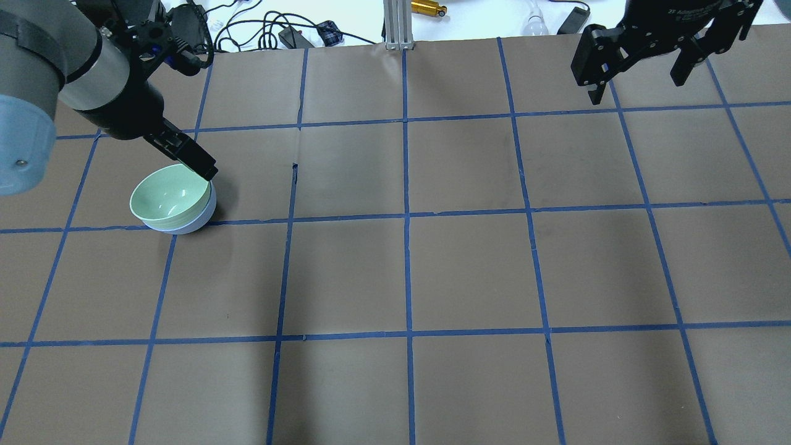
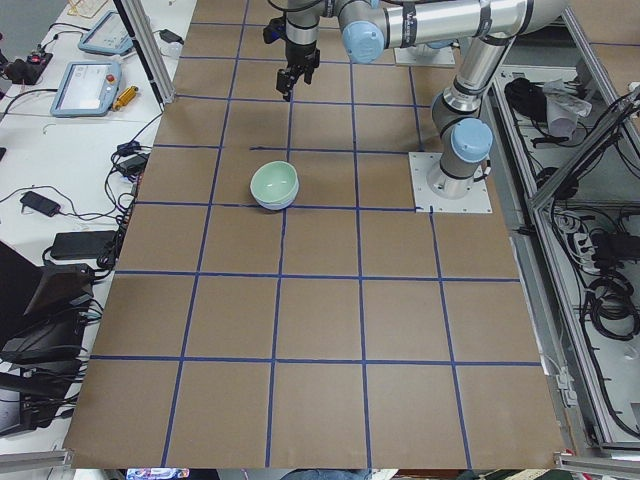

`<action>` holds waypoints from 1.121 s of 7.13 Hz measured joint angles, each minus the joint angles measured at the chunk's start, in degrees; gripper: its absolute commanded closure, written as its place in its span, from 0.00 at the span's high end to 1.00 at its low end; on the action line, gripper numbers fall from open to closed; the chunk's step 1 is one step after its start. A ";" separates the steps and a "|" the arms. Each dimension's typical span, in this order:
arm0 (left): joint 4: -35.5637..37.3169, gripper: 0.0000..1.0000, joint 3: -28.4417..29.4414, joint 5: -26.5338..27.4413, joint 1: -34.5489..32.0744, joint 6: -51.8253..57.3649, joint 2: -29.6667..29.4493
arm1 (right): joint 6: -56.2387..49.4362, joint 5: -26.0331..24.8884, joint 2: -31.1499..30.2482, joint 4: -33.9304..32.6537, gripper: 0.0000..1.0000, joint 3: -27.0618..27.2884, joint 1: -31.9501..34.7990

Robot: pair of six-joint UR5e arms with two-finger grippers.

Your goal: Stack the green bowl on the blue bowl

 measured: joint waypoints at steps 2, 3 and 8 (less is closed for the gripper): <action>-1.83 1.00 0.55 0.91 -3.02 -15.04 0.69 | 0.00 0.00 0.00 0.00 1.00 0.00 0.00; -3.54 1.00 1.35 1.05 -4.37 -21.01 1.21 | 0.00 0.00 0.00 0.00 1.00 0.00 0.00; -15.43 1.00 7.87 1.29 -5.71 -37.10 1.80 | 0.00 0.00 0.00 0.00 1.00 0.00 0.00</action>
